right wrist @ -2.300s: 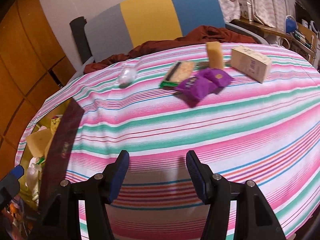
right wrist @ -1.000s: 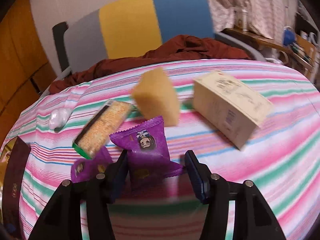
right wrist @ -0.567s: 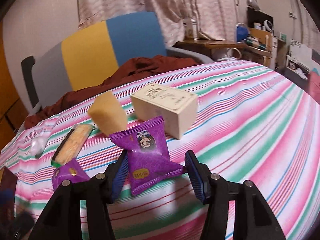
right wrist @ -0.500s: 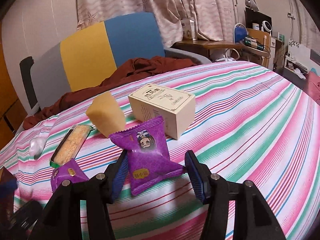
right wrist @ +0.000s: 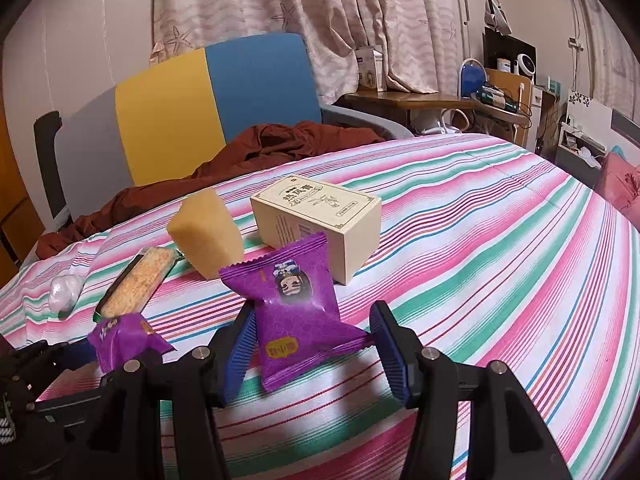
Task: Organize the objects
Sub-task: 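Grasp the second purple packet with the left tool while the right tool holds its packet, then carry both purple packets over the gold tray with both tools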
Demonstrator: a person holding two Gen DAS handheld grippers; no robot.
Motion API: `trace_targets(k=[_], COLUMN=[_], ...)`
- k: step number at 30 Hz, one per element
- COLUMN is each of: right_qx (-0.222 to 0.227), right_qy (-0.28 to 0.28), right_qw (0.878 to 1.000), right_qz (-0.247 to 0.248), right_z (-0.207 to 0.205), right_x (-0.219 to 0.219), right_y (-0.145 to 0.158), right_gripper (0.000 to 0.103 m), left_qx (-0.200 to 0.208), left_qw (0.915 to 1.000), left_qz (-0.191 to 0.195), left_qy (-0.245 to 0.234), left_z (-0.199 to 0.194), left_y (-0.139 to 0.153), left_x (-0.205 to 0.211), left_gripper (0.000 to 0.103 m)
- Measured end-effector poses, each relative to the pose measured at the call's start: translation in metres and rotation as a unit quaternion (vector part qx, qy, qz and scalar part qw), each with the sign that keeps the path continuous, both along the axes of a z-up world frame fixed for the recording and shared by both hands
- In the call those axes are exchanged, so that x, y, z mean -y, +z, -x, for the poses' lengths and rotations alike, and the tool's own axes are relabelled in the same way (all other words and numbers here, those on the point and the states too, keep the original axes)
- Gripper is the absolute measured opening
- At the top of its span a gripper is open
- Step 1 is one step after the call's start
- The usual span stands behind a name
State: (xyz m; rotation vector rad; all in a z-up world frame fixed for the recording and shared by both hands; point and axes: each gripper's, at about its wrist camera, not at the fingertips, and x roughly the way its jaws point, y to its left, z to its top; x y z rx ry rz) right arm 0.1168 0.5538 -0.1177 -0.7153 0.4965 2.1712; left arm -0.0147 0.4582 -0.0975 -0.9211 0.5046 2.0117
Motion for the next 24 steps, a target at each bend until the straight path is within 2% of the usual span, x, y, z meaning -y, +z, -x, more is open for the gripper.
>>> trace_targets(k=[5, 16, 20, 24], right_qx=[-0.005, -0.001, -0.018, -0.018], right_qy=[-0.002, 0.004, 0.038, 0.07], right_qw=[1.0, 1.0, 0.999, 0.996], right_qz=[-0.004, -0.009, -0.018, -0.056], right_z=[0.0, -0.001, -0.003, 0.0], right_x=[0.0, 0.005, 0.025, 0.054], right_y=[0.001, 0.003, 0.01, 0.016], right_gripper=[0.057, 0.057, 0.057, 0.057], left_qx=[-0.009, -0.037, -0.061, -0.081], left_qw=[0.9998, 0.9968, 0.9929, 0.9867], left_qz=[-0.011, -0.066, -0.092, -0.122], left_qy=[-0.012, 0.025, 0.045, 0.071], left_z=[-0.007, -0.025, -0.034, -0.042], left_y=[0.002, 0.014, 0.02, 0.028], left_x=[0.005, 0.055, 0.078, 0.105], left_gripper=[0.042, 0.039, 0.039, 0.039])
